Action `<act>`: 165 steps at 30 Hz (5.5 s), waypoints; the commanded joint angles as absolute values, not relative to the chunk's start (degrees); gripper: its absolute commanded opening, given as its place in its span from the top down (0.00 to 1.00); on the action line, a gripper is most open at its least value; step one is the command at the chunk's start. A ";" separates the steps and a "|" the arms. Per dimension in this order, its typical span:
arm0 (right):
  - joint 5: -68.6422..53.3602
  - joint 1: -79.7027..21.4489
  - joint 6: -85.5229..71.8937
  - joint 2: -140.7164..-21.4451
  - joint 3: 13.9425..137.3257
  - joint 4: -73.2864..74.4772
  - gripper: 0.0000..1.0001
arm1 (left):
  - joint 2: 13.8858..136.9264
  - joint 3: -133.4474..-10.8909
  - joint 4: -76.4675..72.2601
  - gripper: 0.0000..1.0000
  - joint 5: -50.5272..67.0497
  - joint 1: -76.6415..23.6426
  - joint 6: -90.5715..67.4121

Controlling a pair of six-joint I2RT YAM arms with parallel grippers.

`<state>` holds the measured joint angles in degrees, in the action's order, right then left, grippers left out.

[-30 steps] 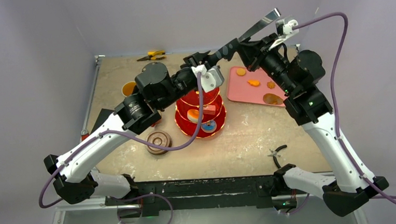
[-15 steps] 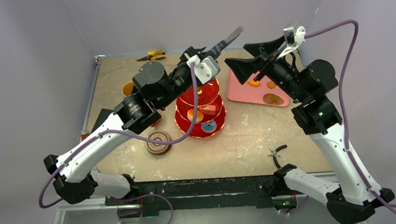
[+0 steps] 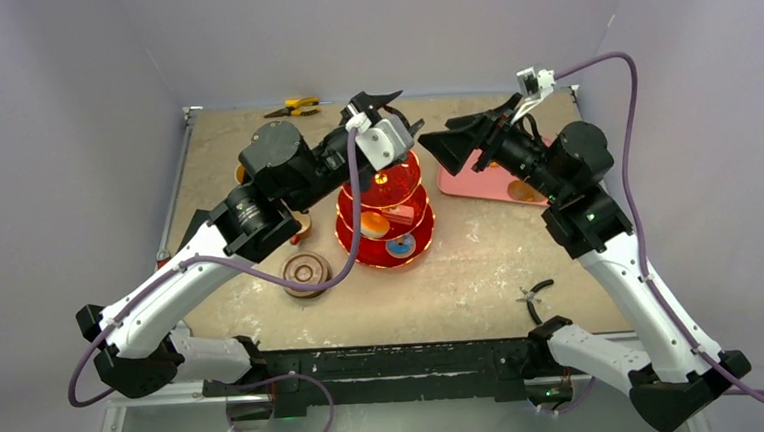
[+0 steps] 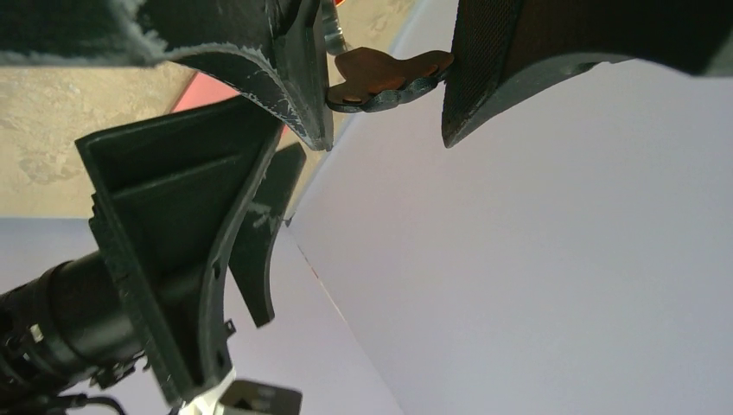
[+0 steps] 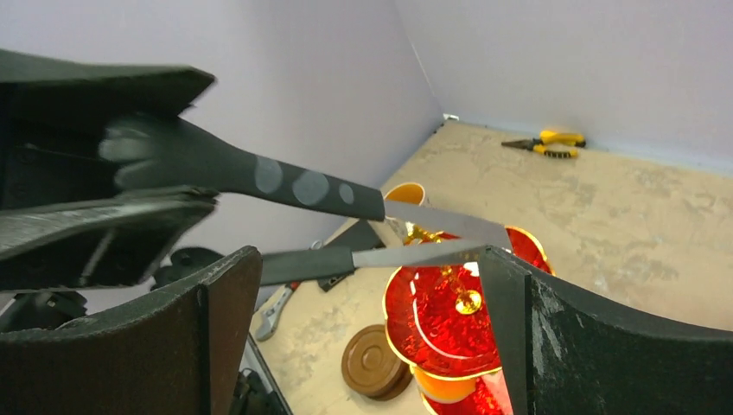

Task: Serve the afternoon tea
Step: Adjust the clamp.

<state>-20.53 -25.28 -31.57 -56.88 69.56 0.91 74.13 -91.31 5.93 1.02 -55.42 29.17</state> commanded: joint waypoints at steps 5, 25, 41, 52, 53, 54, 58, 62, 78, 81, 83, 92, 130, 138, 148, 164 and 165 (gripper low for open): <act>-19.85 -25.03 -37.19 -51.16 65.68 -0.96 0.01 | 76.56 -97.12 -3.34 0.82 11.85 -55.37 34.80; -20.04 -24.77 -76.89 -56.94 49.57 -38.61 0.17 | 80.51 -101.58 -7.05 0.85 19.83 -56.68 42.82; -18.94 -24.87 -89.89 -65.80 48.94 -50.88 0.38 | 79.85 -99.92 -8.58 0.86 19.26 -57.09 42.06; -12.23 -27.22 -92.30 -68.23 52.46 -49.34 0.46 | 79.72 -98.84 -9.27 0.86 19.56 -57.89 40.30; -11.74 -27.50 -92.55 -68.73 53.05 -49.31 0.47 | 79.64 -98.71 -9.26 0.86 19.64 -57.96 40.41; -11.24 -27.78 -92.63 -69.20 53.61 -49.48 0.49 | 79.63 -98.69 -9.19 0.86 19.66 -58.05 40.43; -8.33 -27.95 -91.53 -68.96 54.37 -50.21 0.65 | 78.90 -98.06 -7.83 0.86 19.37 -58.27 40.43; -6.04 -26.10 -86.29 -65.70 56.47 -43.55 0.89 | 76.05 -94.91 -6.85 0.84 17.57 -58.27 40.46; 10.60 -25.64 -35.23 -59.04 71.04 -22.87 1.00 | 74.56 -98.13 17.75 0.09 1.17 -58.62 27.90; 10.38 -25.66 -29.56 -59.20 72.15 -22.53 1.00 | 75.10 -98.71 14.92 0.11 -2.23 -58.62 28.21; 9.91 -25.64 -25.88 -59.43 73.13 -22.46 1.00 | 75.84 -99.83 14.46 0.13 -2.89 -58.62 27.68; 8.11 -25.96 -18.76 -60.24 76.07 -21.29 1.00 | 79.19 -101.09 13.93 0.37 -5.60 -58.62 29.56; -10.57 -26.31 -14.35 -59.68 77.15 -18.80 0.92 | 79.04 -97.47 8.68 0.56 -2.19 -58.62 26.70; -13.10 -26.35 -9.15 -57.77 74.95 -21.69 1.00 | 77.92 -100.10 15.29 0.35 6.63 -58.12 21.39; -11.13 -26.36 -6.45 -55.76 73.83 -23.96 1.00 | 76.85 -98.86 19.47 0.40 4.37 -56.94 14.38; -12.01 -26.45 -5.33 -57.43 73.48 -24.86 1.00 | 79.16 -101.80 17.14 0.57 3.33 -56.61 14.19; -12.10 -26.45 -5.42 -57.52 73.48 -24.95 1.00 | 79.31 -101.54 17.02 0.60 3.27 -56.60 14.62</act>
<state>-11.57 -26.22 -6.15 -57.41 73.47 -21.93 78.96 -99.68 19.25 3.84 -57.01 14.09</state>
